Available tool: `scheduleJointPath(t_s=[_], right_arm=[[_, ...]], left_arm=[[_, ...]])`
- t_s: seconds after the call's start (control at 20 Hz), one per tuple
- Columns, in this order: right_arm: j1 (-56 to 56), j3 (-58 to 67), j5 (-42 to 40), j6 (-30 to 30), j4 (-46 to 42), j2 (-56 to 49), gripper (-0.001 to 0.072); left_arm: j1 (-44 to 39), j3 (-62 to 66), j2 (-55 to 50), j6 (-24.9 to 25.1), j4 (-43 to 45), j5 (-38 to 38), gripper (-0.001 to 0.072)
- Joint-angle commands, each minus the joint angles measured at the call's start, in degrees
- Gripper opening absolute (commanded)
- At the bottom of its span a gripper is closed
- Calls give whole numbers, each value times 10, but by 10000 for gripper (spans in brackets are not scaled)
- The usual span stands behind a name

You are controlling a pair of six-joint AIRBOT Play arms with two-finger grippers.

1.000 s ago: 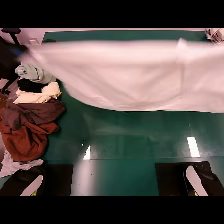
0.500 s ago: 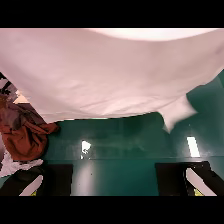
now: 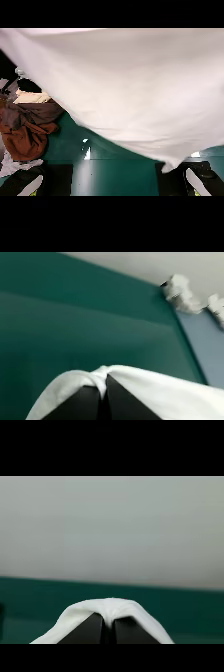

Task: Fold the shirts.

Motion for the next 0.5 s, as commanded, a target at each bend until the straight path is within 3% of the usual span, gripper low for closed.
scheduleJointPath(t_s=[0.0,0.15,0.45], right_arm=[[0,-136,39,57,-9,-112,22],[-5,-244,-60,54,7,-244,23],[-1,-248,-118,18,54,-485,24]], left_arm=[[0,-195,-61,28,26,85,24],[0,-325,-158,27,54,264,23],[0,-334,-355,3,1,437,24]])
